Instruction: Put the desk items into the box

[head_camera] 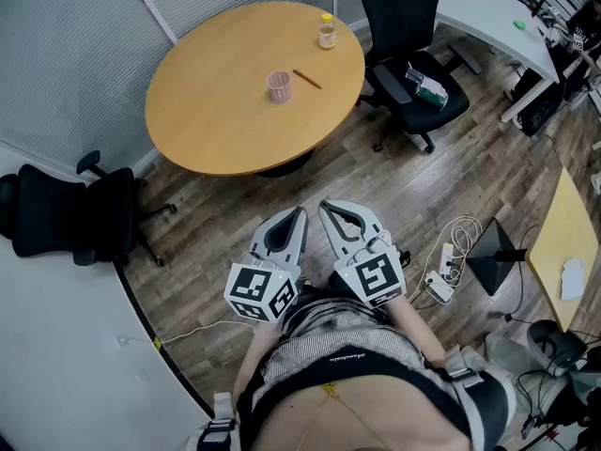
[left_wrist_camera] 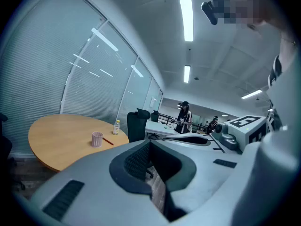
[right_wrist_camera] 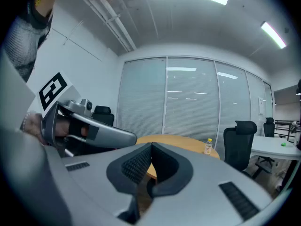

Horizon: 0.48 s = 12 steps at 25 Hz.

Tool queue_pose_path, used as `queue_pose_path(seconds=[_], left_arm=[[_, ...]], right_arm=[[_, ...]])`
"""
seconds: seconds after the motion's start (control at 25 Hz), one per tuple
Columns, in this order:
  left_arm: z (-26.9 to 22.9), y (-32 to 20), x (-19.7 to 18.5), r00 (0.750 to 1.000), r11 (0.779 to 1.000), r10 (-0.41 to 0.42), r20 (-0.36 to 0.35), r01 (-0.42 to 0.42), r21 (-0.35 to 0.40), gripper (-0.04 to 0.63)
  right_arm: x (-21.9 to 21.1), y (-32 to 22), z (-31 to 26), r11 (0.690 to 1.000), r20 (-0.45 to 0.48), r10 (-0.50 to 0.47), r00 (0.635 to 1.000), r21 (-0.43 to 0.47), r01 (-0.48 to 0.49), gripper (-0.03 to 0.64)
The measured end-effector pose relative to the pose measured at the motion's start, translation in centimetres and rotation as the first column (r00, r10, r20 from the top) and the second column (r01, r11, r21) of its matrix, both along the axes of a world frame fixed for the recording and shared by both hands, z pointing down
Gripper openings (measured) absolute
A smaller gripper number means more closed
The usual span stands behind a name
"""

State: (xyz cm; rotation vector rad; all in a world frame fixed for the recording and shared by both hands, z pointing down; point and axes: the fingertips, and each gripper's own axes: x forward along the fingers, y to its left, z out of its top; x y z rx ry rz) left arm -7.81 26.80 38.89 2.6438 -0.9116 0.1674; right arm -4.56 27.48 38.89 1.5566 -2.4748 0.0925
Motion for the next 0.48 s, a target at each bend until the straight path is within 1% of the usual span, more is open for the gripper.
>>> queue_pose_path(seconds=[0.16, 0.28, 0.48], left_arm=[[0.0, 0.5, 0.7, 1.0, 1.0, 0.001, -0.003, -0.001, 0.005, 0.018], [0.2, 0.9, 1.4, 1.0, 1.0, 0.004, -0.002, -0.004, 0.006, 0.018], [0.7, 1.4, 2.5, 1.0, 1.0, -0.011, 0.002, 0.011, -0.008, 0.018]], right_arm=[[0.6, 0.6, -0.3, 1.0, 0.042, -0.024, 0.999, 0.021, 0.023, 0.023], [1.2, 0.9, 0.2, 0.998, 0.03, -0.05, 0.998, 0.027, 0.049, 0.023], [2.4, 1.3, 0.5, 0.998, 0.026, -0.059, 0.998, 0.027, 0.058, 0.023]])
